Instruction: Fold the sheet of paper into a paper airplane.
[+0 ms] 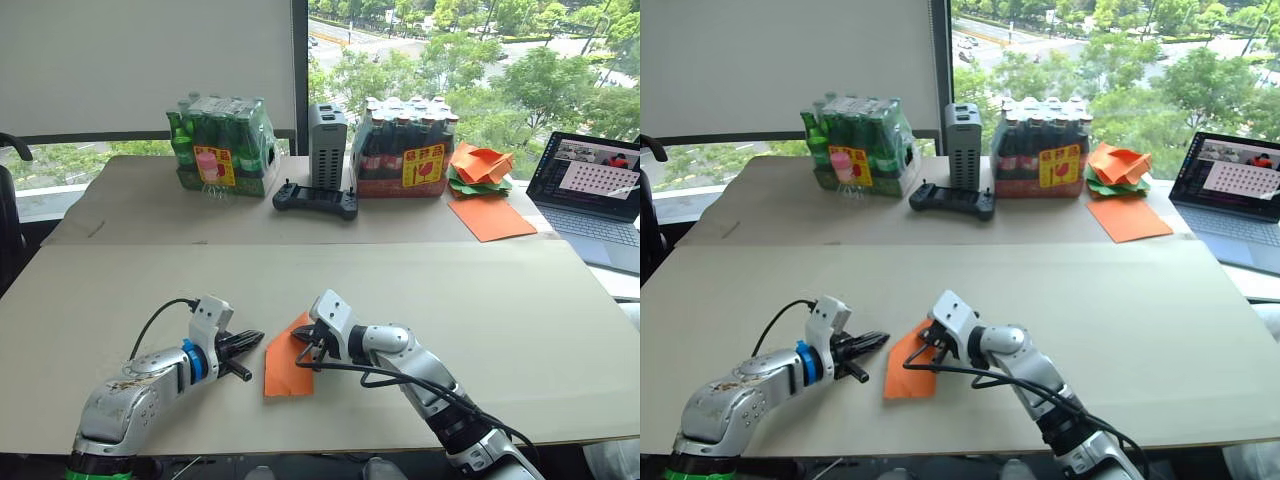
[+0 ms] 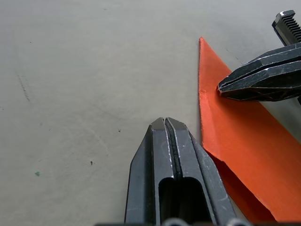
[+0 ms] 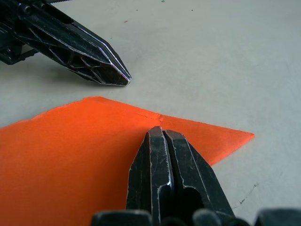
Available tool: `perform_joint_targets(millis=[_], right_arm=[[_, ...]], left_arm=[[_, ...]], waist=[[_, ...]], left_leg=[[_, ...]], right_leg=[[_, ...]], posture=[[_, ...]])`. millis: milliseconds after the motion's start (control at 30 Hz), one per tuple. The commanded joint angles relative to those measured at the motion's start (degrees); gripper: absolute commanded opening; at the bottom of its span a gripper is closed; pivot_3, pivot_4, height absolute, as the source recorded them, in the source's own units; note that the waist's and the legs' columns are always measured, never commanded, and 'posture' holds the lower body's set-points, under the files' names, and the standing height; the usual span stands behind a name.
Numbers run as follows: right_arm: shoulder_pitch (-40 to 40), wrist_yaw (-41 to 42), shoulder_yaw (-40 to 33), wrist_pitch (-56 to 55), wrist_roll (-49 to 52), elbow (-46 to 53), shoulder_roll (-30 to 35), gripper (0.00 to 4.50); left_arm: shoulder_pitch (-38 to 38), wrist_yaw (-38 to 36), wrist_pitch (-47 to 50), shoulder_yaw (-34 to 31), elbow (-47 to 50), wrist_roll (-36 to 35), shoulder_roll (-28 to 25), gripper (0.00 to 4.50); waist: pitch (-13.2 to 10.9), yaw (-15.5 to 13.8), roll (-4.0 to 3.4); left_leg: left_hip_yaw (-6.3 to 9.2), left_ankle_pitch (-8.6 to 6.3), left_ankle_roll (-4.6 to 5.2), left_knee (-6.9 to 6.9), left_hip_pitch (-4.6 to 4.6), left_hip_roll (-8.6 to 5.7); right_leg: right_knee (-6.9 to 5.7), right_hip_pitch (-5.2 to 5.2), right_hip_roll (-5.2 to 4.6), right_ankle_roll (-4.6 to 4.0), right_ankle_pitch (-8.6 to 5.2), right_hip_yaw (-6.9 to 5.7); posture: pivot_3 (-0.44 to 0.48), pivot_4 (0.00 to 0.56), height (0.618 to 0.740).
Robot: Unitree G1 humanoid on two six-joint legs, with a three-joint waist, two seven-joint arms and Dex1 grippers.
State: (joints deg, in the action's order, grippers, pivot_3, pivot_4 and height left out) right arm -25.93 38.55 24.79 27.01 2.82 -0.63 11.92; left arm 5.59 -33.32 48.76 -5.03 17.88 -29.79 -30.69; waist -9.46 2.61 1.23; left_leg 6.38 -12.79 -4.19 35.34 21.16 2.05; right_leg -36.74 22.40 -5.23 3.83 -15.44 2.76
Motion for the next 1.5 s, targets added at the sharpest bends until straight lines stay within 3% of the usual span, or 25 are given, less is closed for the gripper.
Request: perform_joint_targets(millis=[33,333,800,967,1200,1500], right_arm=[[0.71,-0.6,0.05,0.98,-1.03,-0.41,0.38,0.0],[1.03,-0.9,-0.01,1.37,-1.06,0.05,0.5,0.0],[1.66,-1.19,-0.24,2.4,-0.9,1.54,0.89,0.0],[2.68,0.42,-3.6,8.36,5.22,7.17,-0.66,0.0],[3.84,3.01,-3.3,13.15,8.09,13.17,3.02,0.0],[4.51,0.32,-1.94,11.98,5.5,7.58,3.52,0.0]], left_arm=[[0.52,-0.56,-0.28,-1.35,1.57,-2.59,1.31,0.02],[-0.08,-3.82,-0.74,0.03,3.84,-4.75,0.15,0.02],[-0.29,-2.09,-2.99,7.5,-1.88,3.42,-1.26,0.02],[-0.48,-2.79,-5.07,9.75,-4.22,5.04,-1.19,0.02],[-0.75,-3.32,-5.22,10.52,-4.16,4.9,-1.26,0.02],[-1.06,-3.4,-5.11,10.79,-3.74,4.92,-1.4,0.02]], waist=[[0.0,0.0,0.0],[-0.01,0.0,0.01],[0.0,-0.23,0.01],[0.0,-0.22,0.0],[0.0,-0.24,0.0],[0.01,-0.2,0.0]], left_leg=[[0.0,0.0,0.0,0.0,0.0,0.0],[0.0,0.0,0.0,0.0,0.01,0.0],[0.0,0.0,0.0,0.0,0.0,-0.01],[0.0,0.0,0.0,0.0,-0.02,-0.01],[0.0,0.0,0.0,0.0,-0.02,-0.01],[0.0,0.0,0.0,0.0,-0.03,-0.01]], right_leg=[[0.0,0.0,0.0,0.0,0.0,0.0],[0.01,0.0,0.0,-0.04,0.02,0.0],[0.01,-0.01,-0.01,-0.03,0.01,0.0],[0.01,-0.04,-0.01,-0.01,0.0,0.0],[0.01,-0.04,-0.01,0.02,-0.01,0.0],[0.01,-0.06,-0.01,0.03,-0.02,0.0]], posture=[[0.0,0.15,0.74],[0.0,0.15,0.74],[0.0,0.15,0.74],[0.0,0.15,0.74],[0.0,0.15,0.74],[0.0,0.15,0.74]])
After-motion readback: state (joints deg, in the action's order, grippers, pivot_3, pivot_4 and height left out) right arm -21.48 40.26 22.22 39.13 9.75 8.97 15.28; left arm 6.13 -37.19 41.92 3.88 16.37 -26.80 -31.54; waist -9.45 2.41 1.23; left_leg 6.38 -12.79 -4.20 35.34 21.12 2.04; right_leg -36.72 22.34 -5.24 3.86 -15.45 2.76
